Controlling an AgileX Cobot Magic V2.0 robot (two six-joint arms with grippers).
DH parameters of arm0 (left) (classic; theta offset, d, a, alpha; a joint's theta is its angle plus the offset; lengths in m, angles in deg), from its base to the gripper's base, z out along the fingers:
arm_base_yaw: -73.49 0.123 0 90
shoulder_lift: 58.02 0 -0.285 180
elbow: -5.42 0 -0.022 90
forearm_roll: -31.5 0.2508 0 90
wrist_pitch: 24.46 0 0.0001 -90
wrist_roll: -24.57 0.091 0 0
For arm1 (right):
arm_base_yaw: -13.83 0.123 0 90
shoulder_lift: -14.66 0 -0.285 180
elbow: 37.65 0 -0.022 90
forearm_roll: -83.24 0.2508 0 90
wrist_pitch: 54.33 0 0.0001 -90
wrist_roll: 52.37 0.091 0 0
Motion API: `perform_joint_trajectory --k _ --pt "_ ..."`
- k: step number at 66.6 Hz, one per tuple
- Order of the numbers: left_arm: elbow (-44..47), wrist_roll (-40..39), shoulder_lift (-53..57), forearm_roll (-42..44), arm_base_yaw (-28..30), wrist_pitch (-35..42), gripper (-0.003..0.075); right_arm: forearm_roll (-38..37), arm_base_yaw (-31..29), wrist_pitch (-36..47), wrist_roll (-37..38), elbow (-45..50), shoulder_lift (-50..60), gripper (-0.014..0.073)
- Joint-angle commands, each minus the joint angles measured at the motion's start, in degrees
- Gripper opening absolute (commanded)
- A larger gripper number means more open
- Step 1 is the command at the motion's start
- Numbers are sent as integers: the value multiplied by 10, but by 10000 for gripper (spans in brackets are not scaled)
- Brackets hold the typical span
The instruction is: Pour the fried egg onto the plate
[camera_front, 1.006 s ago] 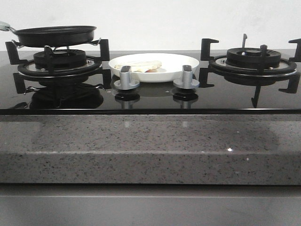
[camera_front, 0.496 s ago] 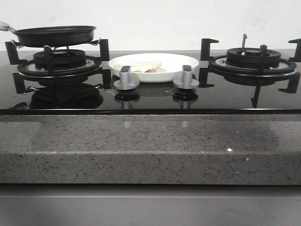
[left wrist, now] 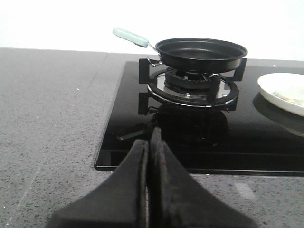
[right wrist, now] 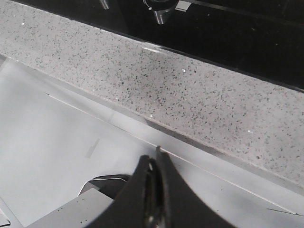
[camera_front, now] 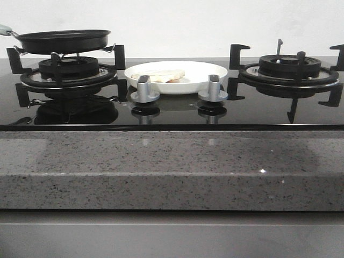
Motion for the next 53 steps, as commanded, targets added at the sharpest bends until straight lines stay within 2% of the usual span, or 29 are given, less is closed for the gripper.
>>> perform_joint_trajectory --k 1,17,20,53 --pt "11 -52 12 43 1 89 -20 11 -1 26 -5 -14 0 -66" --pt "79 -69 44 48 2 179 -20 11 -1 26 -5 -14 0 -66" --pt "77 -69 44 46 2 163 -20 11 -1 26 -5 -14 0 -66" --pt "78 -69 42 46 2 177 -20 11 -1 26 -5 -14 0 -66"
